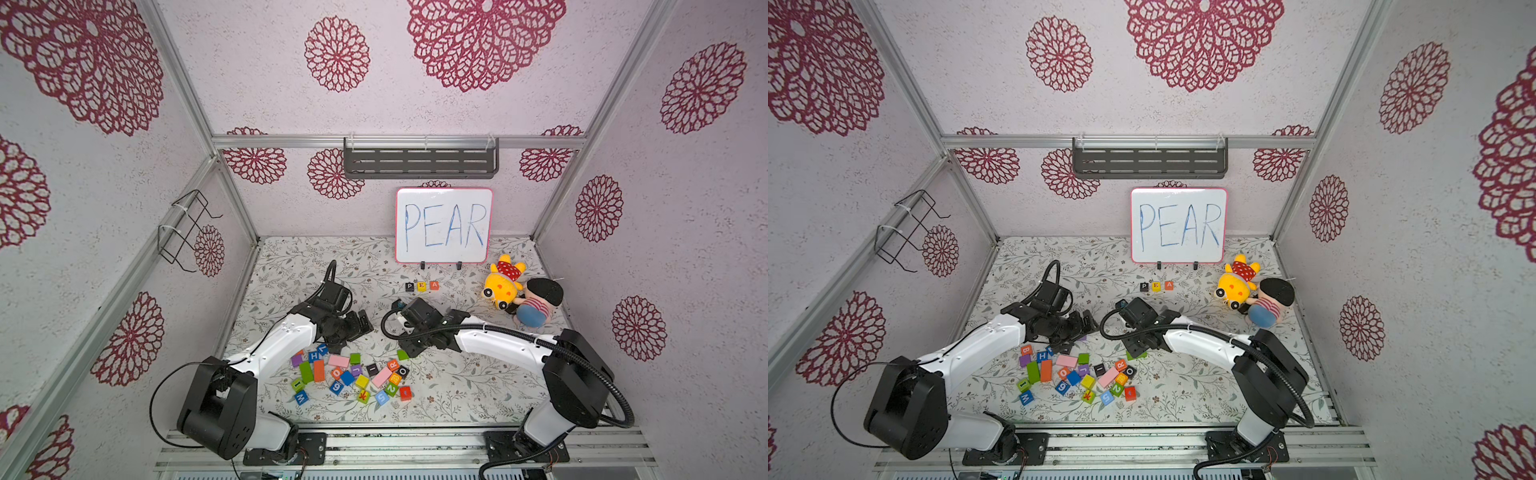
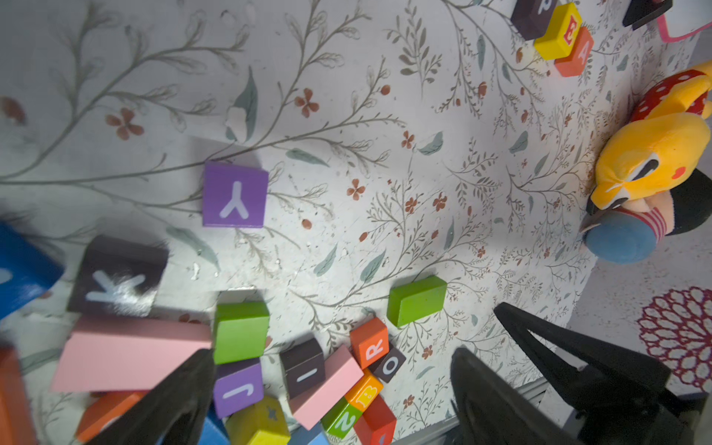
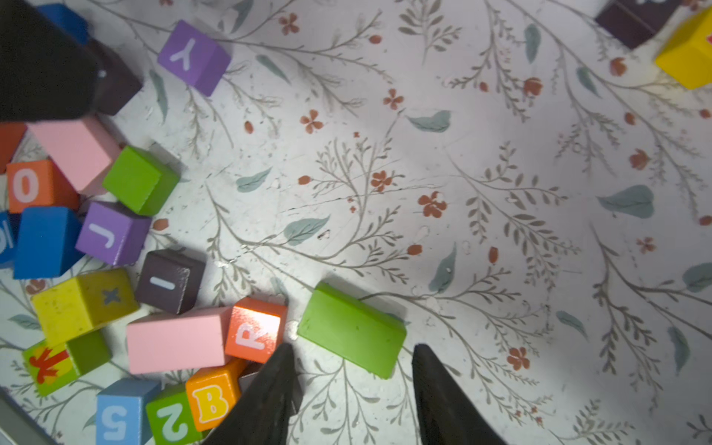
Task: Spell the uppercase word “pear” with letter blocks
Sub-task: Pick up the letter block from the center of the board.
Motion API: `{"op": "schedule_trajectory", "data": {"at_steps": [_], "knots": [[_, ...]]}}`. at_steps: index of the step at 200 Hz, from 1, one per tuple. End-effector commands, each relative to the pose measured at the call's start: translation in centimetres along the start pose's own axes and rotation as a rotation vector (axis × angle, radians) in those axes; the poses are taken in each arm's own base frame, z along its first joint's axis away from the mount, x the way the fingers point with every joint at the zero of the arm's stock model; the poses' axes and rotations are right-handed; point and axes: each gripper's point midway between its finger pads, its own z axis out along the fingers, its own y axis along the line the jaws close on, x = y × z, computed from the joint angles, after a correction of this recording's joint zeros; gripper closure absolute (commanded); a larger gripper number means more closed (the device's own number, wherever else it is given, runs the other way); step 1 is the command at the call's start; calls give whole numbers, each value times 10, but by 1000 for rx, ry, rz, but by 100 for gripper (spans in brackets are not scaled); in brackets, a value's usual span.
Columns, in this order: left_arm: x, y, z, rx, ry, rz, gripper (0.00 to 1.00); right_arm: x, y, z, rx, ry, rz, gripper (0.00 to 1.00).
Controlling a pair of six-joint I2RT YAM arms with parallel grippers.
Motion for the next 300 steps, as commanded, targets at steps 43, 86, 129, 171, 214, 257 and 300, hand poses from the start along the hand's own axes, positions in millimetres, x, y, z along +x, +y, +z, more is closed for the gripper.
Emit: {"op": "schedule_trajectory", "data": {"at_steps": [43, 86, 129, 171, 214, 257, 300], "knots": [[-7, 20, -13, -17, -33, -47, 2, 7, 32, 10, -5, 44, -228, 51], [-7, 30, -10, -24, -26, -66, 2, 20, 37, 17, 8, 83, -296, 54], [-10, 30, -11, -12, -25, -65, 2, 27, 35, 20, 37, 112, -326, 54], [-9, 32, -8, -5, -21, -69, 2, 31, 31, 26, 65, 137, -347, 51], [-8, 33, -7, -1, -18, -76, 2, 27, 33, 28, 64, 132, -348, 44], [-7, 34, -7, 1, -19, -76, 2, 29, 33, 34, 73, 149, -369, 41], [-6, 34, -7, 6, -19, -81, 2, 25, 31, 36, 97, 148, -386, 41]]}}
